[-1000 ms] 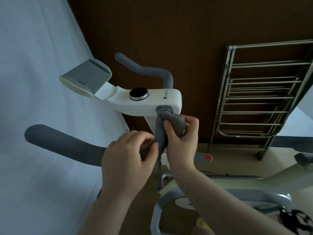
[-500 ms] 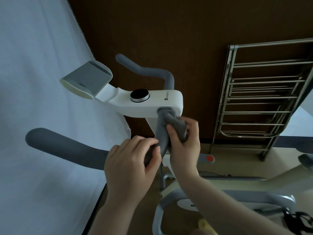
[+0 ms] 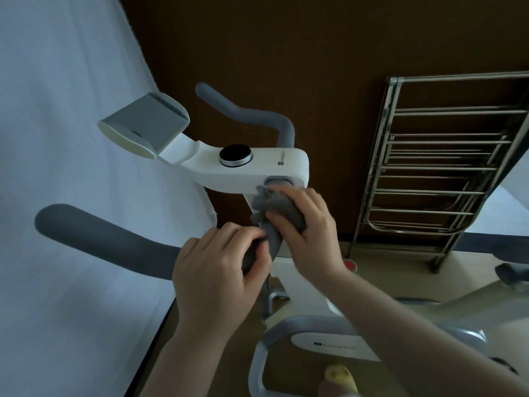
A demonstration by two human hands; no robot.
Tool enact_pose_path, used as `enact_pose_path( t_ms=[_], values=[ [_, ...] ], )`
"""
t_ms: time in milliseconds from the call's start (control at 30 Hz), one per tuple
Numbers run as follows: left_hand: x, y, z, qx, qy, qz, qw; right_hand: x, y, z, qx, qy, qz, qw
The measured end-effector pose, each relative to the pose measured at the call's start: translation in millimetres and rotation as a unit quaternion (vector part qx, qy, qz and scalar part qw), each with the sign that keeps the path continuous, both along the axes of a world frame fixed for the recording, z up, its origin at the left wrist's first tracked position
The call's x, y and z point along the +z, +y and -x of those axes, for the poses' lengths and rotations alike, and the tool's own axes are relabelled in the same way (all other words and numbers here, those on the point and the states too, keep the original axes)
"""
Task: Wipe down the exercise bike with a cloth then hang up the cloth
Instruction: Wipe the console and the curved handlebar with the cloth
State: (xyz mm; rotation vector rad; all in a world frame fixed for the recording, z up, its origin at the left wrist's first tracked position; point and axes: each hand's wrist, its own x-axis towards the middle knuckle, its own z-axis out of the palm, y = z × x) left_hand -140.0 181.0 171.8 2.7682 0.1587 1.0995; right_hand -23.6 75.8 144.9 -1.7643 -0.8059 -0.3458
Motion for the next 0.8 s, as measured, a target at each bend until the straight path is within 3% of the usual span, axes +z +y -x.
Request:
enact_pose_path(
  t_ms=[100, 233, 367, 467, 567, 800],
  values=[
    [-1, 0, 1, 0.001, 0.001, 0.006, 1.000, 9, 8, -18, -0.018, 0.007, 0.028, 0.999],
    [0, -1, 1, 0.002, -0.002, 0.007, 1.000, -7, -9, 22, 0.017, -0.003, 0.019, 1.000],
    [0, -1, 0, 0.002, -0.005, 0.009, 1.000, 13, -8, -18, -0.002, -0.050, 0.105, 0.993],
    [-1, -1, 1, -0.001, -0.002, 0.021, 1.000, 17, 2, -22, -0.022, -0.003, 0.085, 0.996],
    [0, -2, 2, 0.005, 0.001, 0.030, 1.000, 4, -8, 6, -0.010, -0.013, 0.059, 0.998],
    [-1, -2, 1, -0.002, -0.014, 0.040, 0.999, 21, 5, -30, -0.025, -0.015, 0.111, 0.993]
  ],
)
